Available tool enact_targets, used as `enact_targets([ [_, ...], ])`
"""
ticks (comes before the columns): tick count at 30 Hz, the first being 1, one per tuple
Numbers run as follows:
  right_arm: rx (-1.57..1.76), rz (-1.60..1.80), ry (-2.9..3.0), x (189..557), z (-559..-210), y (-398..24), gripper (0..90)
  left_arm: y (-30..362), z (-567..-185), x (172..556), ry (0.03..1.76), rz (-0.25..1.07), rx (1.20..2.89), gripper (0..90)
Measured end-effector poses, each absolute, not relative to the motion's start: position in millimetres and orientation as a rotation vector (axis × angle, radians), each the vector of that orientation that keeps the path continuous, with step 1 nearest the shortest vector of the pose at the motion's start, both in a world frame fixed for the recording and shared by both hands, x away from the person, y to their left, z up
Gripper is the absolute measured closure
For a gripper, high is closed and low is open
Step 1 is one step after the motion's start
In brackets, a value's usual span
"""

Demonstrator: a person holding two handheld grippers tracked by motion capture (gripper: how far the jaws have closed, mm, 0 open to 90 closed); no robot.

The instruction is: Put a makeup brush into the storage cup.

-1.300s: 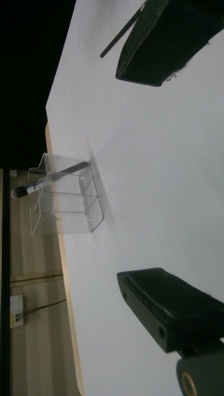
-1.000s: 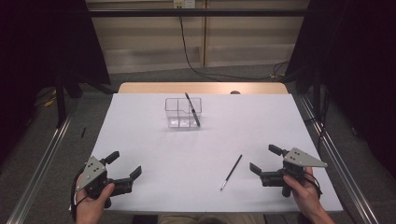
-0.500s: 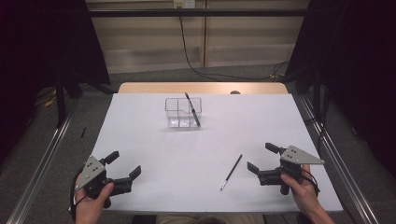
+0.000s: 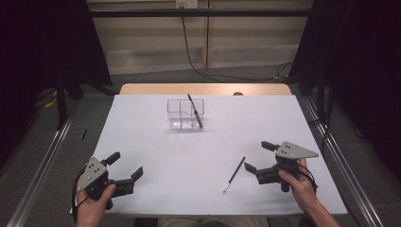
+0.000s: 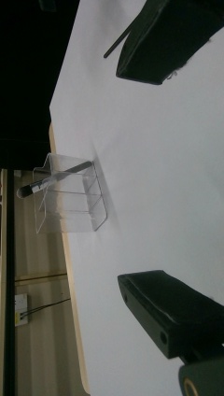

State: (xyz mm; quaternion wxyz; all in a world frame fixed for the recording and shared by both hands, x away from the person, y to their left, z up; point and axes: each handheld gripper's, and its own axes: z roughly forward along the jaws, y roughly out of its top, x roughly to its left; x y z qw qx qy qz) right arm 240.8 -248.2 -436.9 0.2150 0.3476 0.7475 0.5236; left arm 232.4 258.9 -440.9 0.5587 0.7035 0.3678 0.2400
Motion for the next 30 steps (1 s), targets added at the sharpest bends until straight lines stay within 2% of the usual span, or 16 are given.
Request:
enact_targets([
  [17,0.935,1.379,2.324,278.4,-425.3,-237.7,0.2,262.8,-440.4,233.2,0.863,0.567,1.662,3.2],
  [26,0.861,1.264,2.44,294.5,-418.8,-227.0,4.4,263.9,-441.5,233.9,0.869,0.564,1.667,3.2],
  [30,0.827,1.219,2.555,300.4,-416.8,-224.1,2.1,263.7,-442.0,234.0,0.871,0.563,1.671,3.3],
])
